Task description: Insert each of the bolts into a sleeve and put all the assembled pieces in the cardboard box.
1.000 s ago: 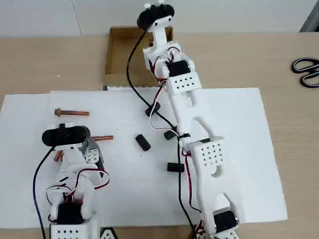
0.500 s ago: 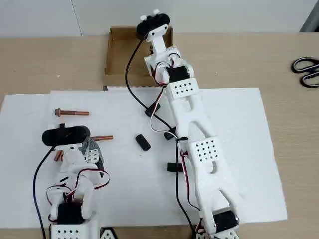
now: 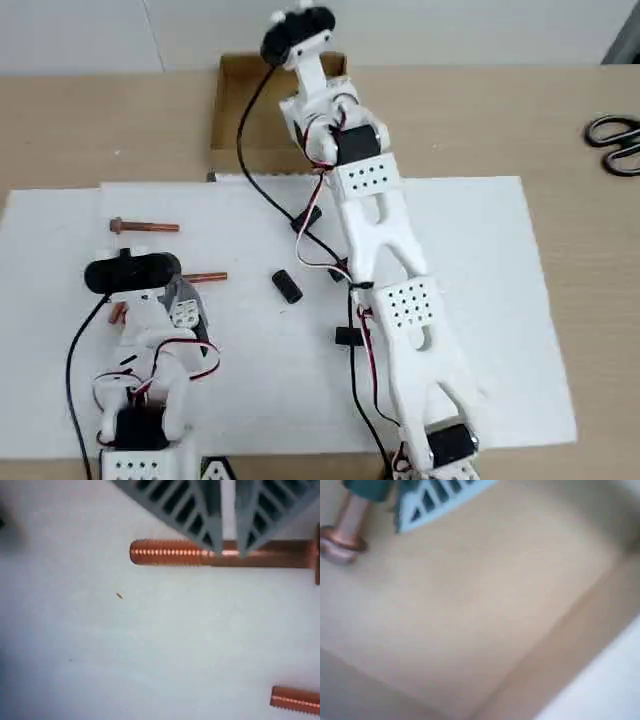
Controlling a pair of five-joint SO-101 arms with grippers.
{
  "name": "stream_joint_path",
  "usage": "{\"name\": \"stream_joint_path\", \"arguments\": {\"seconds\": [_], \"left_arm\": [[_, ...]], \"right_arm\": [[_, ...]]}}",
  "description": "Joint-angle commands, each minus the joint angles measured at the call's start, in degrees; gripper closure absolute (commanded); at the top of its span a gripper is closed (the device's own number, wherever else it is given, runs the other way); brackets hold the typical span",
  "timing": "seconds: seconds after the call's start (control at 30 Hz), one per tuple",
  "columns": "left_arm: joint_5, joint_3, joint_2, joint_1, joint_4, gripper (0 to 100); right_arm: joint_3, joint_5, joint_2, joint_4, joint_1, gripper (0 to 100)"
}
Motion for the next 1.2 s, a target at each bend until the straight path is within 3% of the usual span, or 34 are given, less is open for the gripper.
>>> {"name": "stream_joint_path", "arguments": {"seconds": [0.0,0.33,0.7,1.17], "left_arm": [[-0.09,-0.31,-0.53,-0.09,-1.32,99],[-0.09,-0.31,-0.53,-0.09,-1.32,99],[-0.09,-0.31,-0.53,-0.09,-1.32,99],[-0.09,-0.31,-0.53,-0.09,-1.32,99]], "right_arm": [[-3.25,0.26,-4.88,8.22,-0.31,81.1],[-2.90,0.18,-16.48,35.65,-0.31,81.1],[3.78,0.18,-19.38,36.70,-2.86,81.2],[50.46,0.53,-44.18,36.35,-8.22,81.0]]}}
